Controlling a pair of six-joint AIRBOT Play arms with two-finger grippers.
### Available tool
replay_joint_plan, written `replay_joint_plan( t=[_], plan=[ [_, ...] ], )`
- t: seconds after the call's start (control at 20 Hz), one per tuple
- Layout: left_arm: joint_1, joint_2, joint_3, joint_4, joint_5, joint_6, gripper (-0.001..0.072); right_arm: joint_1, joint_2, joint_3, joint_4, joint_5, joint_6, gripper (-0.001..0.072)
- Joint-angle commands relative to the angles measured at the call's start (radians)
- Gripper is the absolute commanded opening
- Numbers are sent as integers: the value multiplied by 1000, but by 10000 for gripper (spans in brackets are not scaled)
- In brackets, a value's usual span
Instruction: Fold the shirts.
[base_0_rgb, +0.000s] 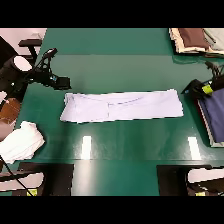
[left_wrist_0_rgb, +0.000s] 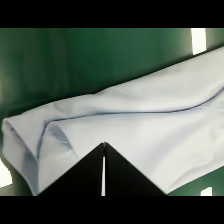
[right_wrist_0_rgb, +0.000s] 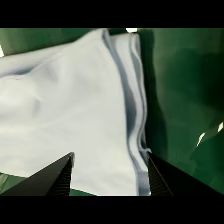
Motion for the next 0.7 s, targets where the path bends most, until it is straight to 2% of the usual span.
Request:
replay_joint_plan(
  t=[0.0,0.1,0.2,0.25,0.3,0.4,0.55,0.65],
  plan=[
    [-28,-2,10,-93,-2,10,28,-65,-34,-108,18,5,-27,538],
    [-79,-2,10,-93,37,9,28,-63,-65,-161,97,-34,-61,537],
    [-137,-6,10,-93,79,-31,28,-39,-93,-186,189,-80,-68,529],
    [-164,-15,10,-94,104,-53,28,-23,-103,-187,207,-97,-75,493],
    [-195,-27,10,-94,130,-78,28,-1,-107,-182,220,-114,-95,383],
    [-261,-65,11,-95,187,-101,27,33,-95,-150,218,-127,-103,34],
    [-361,-145,39,-101,273,-109,27,61,-26,-46,220,-84,-104,15],
    [-420,-230,108,-102,275,-126,27,95,39,35,221,-34,-101,15]
  ],
)
